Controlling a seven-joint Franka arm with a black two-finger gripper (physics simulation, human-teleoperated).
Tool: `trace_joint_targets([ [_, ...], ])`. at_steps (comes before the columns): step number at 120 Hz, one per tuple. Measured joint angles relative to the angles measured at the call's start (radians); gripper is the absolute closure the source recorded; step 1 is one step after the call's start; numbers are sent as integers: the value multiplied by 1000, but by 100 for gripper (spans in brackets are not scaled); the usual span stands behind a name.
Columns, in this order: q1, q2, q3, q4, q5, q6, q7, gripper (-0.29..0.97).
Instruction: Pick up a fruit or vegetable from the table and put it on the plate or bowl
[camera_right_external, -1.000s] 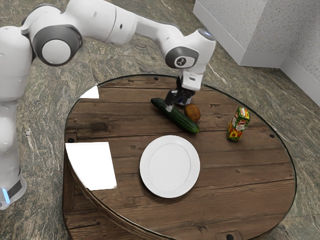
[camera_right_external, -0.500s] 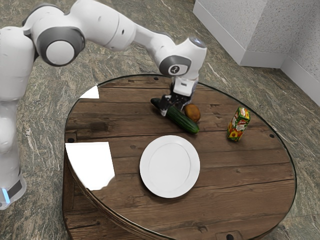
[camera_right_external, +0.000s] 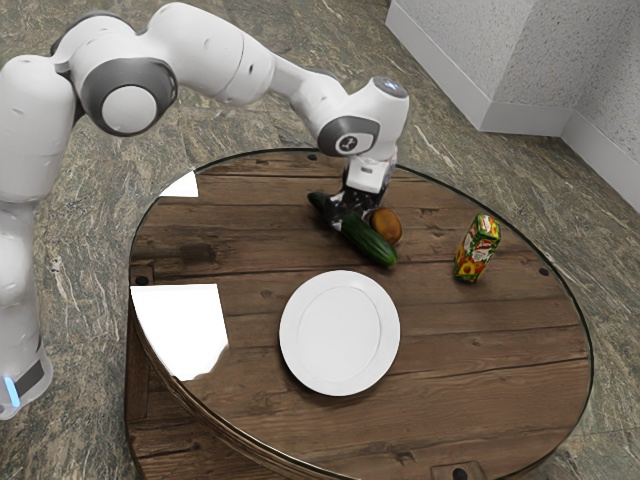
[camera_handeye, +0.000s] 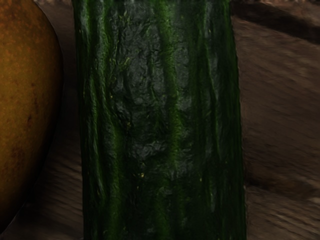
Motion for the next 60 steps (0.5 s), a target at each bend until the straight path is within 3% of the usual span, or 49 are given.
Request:
trace_joint_targets([
  [48,-165,-132,-5,36,15,-50,-9,45],
  [60,-201,-134,-62,33,15,-69,-17,44],
])
